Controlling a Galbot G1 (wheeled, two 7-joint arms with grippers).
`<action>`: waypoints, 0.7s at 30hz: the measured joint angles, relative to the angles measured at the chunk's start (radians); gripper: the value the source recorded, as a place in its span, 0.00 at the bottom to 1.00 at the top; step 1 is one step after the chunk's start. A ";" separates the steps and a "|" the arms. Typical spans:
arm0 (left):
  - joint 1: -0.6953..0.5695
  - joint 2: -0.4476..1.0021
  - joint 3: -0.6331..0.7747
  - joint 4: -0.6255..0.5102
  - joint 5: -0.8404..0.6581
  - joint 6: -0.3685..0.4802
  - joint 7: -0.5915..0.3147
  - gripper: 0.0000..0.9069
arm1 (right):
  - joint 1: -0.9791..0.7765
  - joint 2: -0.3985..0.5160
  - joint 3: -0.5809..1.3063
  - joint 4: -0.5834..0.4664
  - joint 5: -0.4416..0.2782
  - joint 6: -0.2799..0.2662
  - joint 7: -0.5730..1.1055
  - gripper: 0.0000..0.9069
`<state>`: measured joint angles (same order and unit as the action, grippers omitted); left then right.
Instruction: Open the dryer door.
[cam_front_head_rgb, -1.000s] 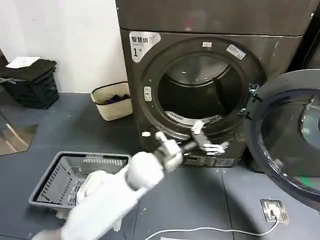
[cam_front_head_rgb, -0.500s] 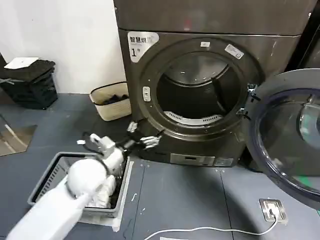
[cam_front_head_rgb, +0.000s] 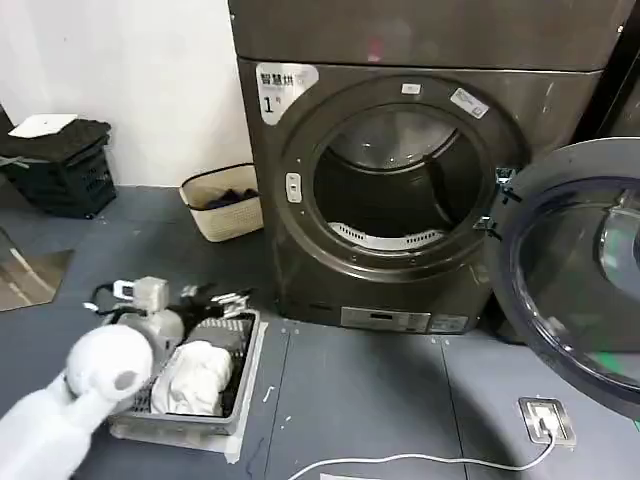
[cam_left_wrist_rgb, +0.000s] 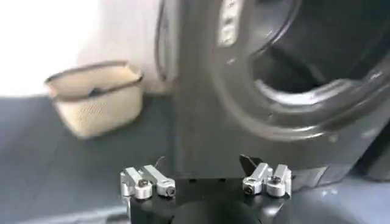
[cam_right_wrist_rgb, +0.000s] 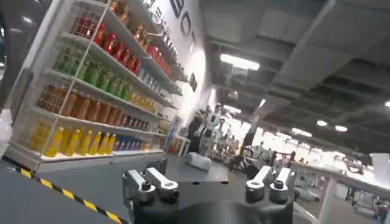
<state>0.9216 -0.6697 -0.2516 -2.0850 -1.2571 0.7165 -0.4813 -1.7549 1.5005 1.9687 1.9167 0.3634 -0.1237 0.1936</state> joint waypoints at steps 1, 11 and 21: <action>0.004 0.016 -0.001 0.000 -0.044 0.005 -0.021 1.00 | -0.003 0.000 -0.002 -0.004 0.000 0.000 -0.001 1.00; -0.040 0.177 0.023 0.023 -0.461 0.020 -0.265 1.00 | -0.017 0.000 -0.026 -0.015 0.089 0.007 0.010 1.00; -0.148 0.255 0.060 0.099 -0.809 0.020 -0.379 1.00 | -0.014 0.006 -0.043 -0.026 0.147 0.028 0.010 1.00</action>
<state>0.7741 -0.4142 -0.1912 -1.9862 -2.0658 0.7365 -0.8598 -1.7691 1.5062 1.9255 1.8904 0.5101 -0.0958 0.2032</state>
